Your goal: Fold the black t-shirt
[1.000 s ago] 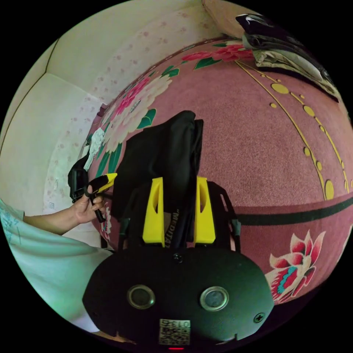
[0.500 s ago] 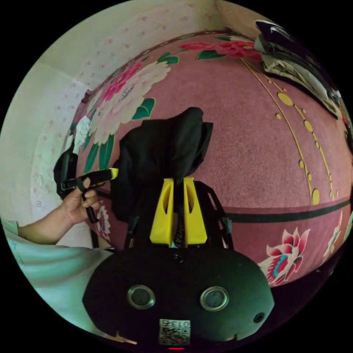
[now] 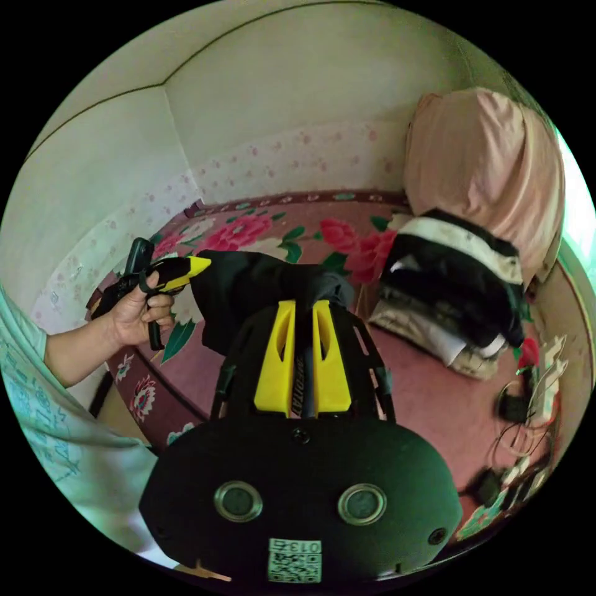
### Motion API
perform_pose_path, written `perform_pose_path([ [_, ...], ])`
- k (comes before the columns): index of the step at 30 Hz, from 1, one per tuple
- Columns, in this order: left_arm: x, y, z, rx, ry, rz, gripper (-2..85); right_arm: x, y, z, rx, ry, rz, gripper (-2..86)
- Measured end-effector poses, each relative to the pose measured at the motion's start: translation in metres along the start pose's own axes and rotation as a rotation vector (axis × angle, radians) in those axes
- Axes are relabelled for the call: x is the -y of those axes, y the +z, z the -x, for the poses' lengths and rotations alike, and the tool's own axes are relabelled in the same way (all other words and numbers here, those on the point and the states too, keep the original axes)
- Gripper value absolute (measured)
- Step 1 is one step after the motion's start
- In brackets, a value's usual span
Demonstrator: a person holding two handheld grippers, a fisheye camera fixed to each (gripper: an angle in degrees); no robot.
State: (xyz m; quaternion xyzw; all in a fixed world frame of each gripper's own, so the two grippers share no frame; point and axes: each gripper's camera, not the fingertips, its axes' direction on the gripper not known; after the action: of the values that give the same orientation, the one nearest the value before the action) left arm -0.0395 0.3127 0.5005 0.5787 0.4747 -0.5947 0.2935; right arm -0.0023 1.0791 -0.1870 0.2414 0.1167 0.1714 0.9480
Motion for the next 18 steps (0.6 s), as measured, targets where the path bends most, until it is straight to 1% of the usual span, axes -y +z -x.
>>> perform_pose_path([
  [1,0.027,0.019,-0.009,-0.016,0.043,-0.017,2.9,0.017,-0.022,-0.017,-0.025,-0.016,-0.06,0.8],
  [3,0.064,0.05,-0.018,-0.045,0.08,-0.034,3.1,0.041,-0.05,-0.044,-0.07,-0.026,-0.12,0.8],
  [5,0.095,0.084,-0.02,-0.062,0.116,-0.025,3.1,0.06,-0.067,-0.074,-0.109,0.001,-0.14,0.9],
  [6,0.112,0.11,-0.017,-0.041,0.128,-0.002,3.2,0.069,-0.072,-0.095,-0.12,0.03,-0.136,0.9],
  [9,0.133,0.178,0.02,-0.04,0.029,0.098,3.3,0.078,-0.057,-0.154,-0.141,0.16,-0.048,1.2],
  [11,0.131,0.221,0.053,0.033,-0.063,0.222,3.3,0.07,-0.027,-0.191,-0.155,0.254,0.051,1.5],
  [13,0.11,0.271,0.094,0.158,-0.164,0.443,3.3,0.045,0.032,-0.228,-0.194,0.341,0.268,2.3],
  [14,0.104,0.28,0.101,0.182,-0.18,0.482,3.3,0.038,0.046,-0.233,-0.207,0.343,0.321,2.5],
  [15,0.095,0.285,0.108,0.146,-0.189,0.451,3.2,0.023,0.067,-0.238,-0.204,0.336,0.384,3.2],
  [16,0.089,0.284,0.11,0.119,-0.225,0.391,3.1,0.013,0.073,-0.239,-0.194,0.338,0.357,4.1],
  [18,0.088,0.282,0.105,0.124,-0.212,0.381,3.0,0.008,0.068,-0.235,-0.168,0.365,0.267,6.0],
])
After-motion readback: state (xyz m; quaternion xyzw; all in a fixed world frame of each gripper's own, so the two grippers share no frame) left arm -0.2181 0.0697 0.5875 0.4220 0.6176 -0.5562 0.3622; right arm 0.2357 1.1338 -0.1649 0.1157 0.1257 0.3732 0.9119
